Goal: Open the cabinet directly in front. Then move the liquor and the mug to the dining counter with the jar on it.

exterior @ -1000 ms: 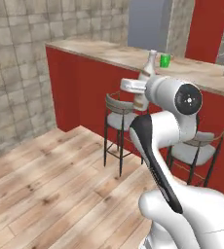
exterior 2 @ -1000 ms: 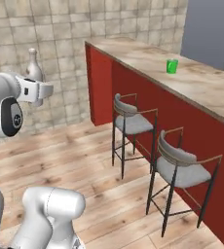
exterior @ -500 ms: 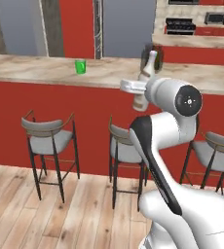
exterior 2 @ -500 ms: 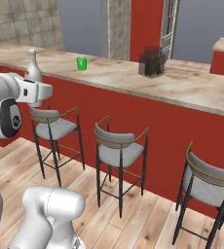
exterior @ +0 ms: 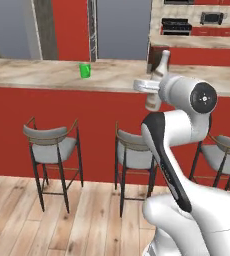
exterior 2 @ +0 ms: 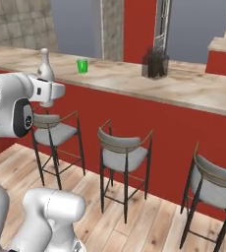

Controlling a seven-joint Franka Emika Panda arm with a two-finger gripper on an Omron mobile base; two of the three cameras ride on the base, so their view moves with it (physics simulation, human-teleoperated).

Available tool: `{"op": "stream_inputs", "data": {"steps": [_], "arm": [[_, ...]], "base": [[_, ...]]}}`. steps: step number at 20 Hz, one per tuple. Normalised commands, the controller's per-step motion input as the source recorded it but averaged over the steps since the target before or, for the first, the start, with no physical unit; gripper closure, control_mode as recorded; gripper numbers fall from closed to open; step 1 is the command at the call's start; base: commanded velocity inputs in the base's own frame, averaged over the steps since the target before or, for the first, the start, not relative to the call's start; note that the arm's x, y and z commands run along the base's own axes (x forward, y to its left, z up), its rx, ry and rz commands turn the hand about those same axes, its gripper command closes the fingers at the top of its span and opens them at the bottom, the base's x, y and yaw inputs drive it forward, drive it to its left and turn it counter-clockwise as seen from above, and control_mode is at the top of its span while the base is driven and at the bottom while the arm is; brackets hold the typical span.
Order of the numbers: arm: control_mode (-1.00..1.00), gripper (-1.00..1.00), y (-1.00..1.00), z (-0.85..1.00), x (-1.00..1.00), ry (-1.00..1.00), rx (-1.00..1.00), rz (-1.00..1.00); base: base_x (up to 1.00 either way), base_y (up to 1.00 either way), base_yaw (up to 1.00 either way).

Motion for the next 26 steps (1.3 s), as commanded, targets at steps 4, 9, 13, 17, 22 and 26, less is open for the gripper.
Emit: {"op": "stream_inputs", "data": {"steps": [4, 9, 13, 17, 22, 26], "arm": [[1.0, 1.0, 0.0, 0.0, 0.0, 0.0, 0.0, 0.0], [1.0, 1.0, 0.0, 0.0, 0.0, 0.0, 0.0, 0.0], [1.0, 1.0, 0.0, 0.0, 0.0, 0.0, 0.0, 0.0], [1.0, 1.0, 0.0, 0.0, 0.0, 0.0, 0.0, 0.0], [1.0, 1.0, 0.0, 0.0, 0.0, 0.0, 0.0, 0.0], [1.0, 1.0, 0.0, 0.0, 0.0, 0.0, 0.0, 0.0]], "base": [[0.06, 1.0, 0.01], [0.17, 1.0, -0.11], [0.19, 1.0, -0.35], [0.24, 0.96, -0.45], [0.1, 0.9, -0.41], [0.0, 1.0, -0.42]]}}
